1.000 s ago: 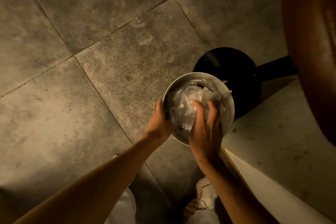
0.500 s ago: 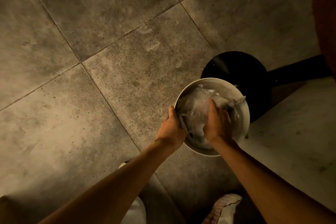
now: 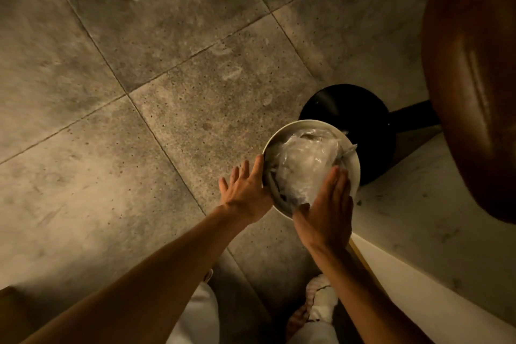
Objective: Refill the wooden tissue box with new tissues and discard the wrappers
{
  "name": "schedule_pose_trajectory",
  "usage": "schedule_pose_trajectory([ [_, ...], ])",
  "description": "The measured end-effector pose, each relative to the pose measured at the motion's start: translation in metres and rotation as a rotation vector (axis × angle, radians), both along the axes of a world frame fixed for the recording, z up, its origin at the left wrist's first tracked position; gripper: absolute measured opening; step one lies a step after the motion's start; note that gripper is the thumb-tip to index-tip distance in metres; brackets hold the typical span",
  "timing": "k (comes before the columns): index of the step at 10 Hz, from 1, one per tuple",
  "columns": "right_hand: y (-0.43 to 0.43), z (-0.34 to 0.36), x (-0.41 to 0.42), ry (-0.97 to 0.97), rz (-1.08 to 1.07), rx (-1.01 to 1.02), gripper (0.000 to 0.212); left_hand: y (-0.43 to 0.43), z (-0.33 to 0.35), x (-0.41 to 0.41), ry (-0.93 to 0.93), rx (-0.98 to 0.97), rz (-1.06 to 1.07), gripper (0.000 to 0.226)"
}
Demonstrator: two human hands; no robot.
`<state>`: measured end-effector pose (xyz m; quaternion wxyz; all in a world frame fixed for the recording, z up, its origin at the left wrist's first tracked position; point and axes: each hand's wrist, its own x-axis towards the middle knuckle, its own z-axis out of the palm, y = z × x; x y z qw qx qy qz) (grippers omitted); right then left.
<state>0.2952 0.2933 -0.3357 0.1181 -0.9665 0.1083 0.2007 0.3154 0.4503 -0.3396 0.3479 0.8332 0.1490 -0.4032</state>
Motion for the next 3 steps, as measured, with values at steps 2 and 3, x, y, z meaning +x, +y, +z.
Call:
schedule_pose_trajectory([
  [2, -0.009, 0.041, -0.019, 0.166, -0.112, -0.072, 0.104, 0.012, 0.042, -0.018, -0.116, 0.305, -0.407, 0.075],
  [3, -0.013, 0.073, -0.029, 0.226, 0.013, -0.131, 0.1, 0.014, 0.073, -0.022, -0.221, 0.394, -0.518, 0.076],
])
